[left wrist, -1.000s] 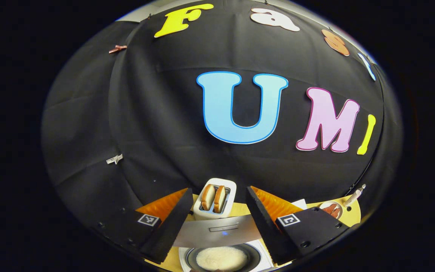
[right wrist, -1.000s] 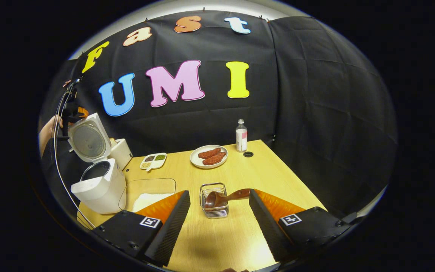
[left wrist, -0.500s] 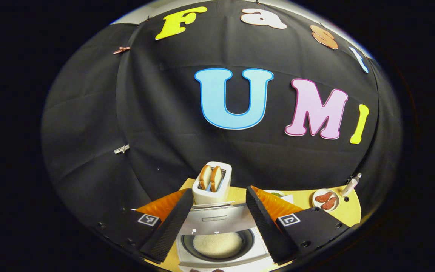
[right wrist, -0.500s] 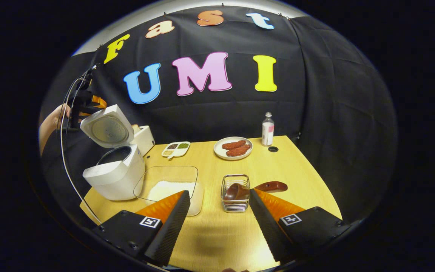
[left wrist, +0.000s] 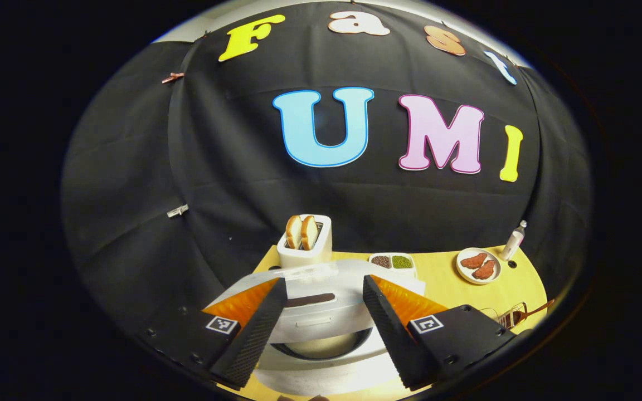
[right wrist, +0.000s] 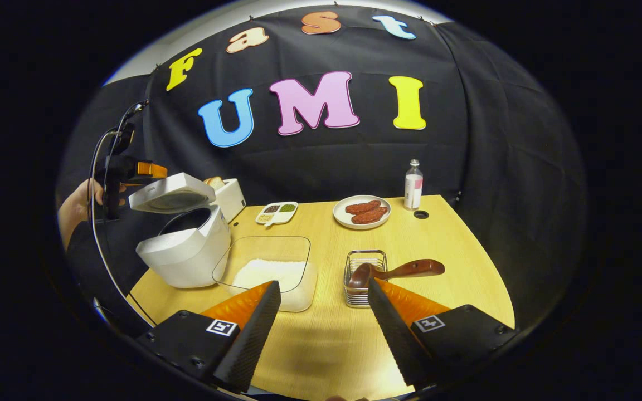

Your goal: Close the left gripper, press the button to open the rice cooker; take a wooden spoon from the chopstick holder with the right hand, scoop a spoonful of rice and pour it into the rice cooker, then put the wooden spoon back into the chopstick holder.

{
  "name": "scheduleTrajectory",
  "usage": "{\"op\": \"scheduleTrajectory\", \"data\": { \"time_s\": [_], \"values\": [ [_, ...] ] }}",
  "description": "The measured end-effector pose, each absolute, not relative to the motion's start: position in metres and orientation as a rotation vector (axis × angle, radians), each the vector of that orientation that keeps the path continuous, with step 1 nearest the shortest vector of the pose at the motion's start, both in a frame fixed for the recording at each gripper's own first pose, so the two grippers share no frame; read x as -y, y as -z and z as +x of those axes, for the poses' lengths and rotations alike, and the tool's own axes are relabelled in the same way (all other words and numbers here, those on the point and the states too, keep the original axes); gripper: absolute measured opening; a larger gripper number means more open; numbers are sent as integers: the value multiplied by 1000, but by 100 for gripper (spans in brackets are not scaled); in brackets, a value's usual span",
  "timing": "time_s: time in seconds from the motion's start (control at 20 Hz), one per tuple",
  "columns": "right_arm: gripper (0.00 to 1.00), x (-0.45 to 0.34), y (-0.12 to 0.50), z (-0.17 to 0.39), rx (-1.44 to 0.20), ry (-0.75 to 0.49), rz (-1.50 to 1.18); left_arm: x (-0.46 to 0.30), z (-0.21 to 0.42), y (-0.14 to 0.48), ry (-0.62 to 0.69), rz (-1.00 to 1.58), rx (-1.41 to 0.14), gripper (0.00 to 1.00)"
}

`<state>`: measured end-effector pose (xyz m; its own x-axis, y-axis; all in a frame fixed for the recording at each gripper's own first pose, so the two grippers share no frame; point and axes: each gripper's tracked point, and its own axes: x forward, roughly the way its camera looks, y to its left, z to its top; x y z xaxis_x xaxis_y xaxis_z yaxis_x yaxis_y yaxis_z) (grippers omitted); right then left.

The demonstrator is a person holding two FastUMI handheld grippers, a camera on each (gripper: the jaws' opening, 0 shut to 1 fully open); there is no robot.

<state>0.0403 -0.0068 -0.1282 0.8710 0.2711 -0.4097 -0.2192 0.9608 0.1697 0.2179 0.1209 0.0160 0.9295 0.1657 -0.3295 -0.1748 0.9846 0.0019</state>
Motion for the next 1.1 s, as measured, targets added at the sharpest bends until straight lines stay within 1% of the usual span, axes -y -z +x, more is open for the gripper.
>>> {"op": "scheduleTrajectory", "data": {
  "time_s": [0.15, 0.25, 0.65, 0.75, 0.9, 1.1],
  "values": [
    [99, 3, 141, 31, -487, -269, 113, -117, 207, 10, -177, -155, -337, 98],
    [99, 0, 145, 27, -500, -280, 103, -114, 203, 27, -185, -177, -349, 98],
    [99, -6, 153, 21, -529, -289, 79, -109, 196, 96, -256, -100, -450, 98],
    [99, -10, 154, 20, -533, -295, 72, -107, 197, 103, -261, -54, -422, 98],
    [99, -18, 149, 20, -517, -321, 42, -107, 197, 104, -244, -72, -360, 99],
    [99, -26, 148, 21, -516, -346, 36, -106, 197, 104, -226, -46, -354, 99]
  ]
}}
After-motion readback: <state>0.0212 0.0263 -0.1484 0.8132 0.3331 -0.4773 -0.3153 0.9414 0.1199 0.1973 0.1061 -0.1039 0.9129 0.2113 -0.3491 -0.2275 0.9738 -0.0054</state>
